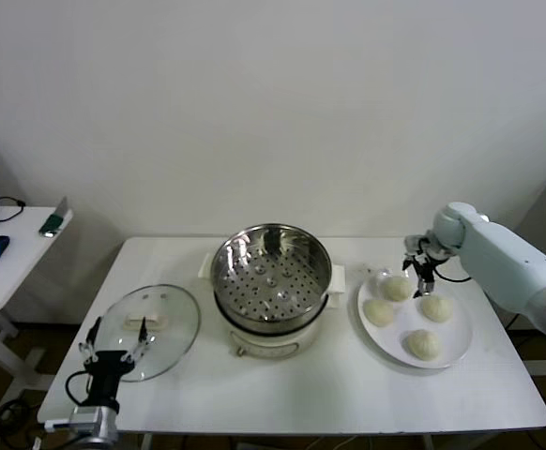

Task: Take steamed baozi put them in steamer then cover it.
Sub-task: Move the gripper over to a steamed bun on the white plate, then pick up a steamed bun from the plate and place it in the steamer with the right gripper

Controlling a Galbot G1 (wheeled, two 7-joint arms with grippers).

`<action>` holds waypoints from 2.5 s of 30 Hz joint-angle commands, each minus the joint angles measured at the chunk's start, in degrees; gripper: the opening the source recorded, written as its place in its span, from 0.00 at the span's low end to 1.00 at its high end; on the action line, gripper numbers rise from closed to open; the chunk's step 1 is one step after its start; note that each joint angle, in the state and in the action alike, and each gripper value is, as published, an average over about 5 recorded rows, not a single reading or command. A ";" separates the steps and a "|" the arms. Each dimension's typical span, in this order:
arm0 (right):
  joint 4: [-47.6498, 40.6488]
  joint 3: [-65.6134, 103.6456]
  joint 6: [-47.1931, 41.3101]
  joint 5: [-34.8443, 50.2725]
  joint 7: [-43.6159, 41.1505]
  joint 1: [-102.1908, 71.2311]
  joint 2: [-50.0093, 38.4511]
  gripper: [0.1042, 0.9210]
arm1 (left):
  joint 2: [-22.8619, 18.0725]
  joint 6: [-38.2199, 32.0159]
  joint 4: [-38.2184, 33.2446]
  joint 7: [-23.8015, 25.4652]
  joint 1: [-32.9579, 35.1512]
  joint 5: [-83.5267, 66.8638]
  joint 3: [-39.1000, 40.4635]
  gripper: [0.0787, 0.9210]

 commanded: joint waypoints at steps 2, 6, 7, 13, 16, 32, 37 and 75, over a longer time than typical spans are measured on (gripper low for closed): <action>-2.81 -0.66 0.24 -1.15 -0.09 0.16 2.36 0.88 | -0.02 -0.12 0.13 0.03 0.08 0.02 -0.02 0.88; -3.34 -0.12 0.42 -1.55 0.32 -0.40 2.97 0.88 | 0.21 -0.29 0.38 0.02 0.14 -0.06 -0.11 0.88; -3.57 0.12 0.47 -1.69 0.49 -0.52 3.19 0.88 | 0.24 -0.34 0.42 0.03 0.18 -0.06 -0.11 0.88; -4.76 1.79 1.25 -3.24 1.04 -0.97 4.30 0.88 | 0.24 -0.53 0.48 0.04 0.47 0.02 0.03 0.88; -5.29 2.77 1.98 -4.39 1.05 -1.09 4.62 0.86 | 0.24 -0.55 0.44 0.04 0.49 0.05 0.05 0.88; -3.93 2.87 4.71 -5.53 -0.28 0.15 3.79 0.72 | 0.19 -0.73 0.21 0.01 1.20 0.08 -0.05 0.88; -0.33 -2.52 9.95 -4.36 -1.95 5.44 2.66 0.72 | 0.21 -0.64 -0.23 0.02 1.50 0.11 -0.20 0.88; 15.28 -19.80 38.67 -8.28 -3.17 22.95 28.77 0.74 | 0.39 -0.59 -2.75 0.05 4.10 0.24 0.39 0.88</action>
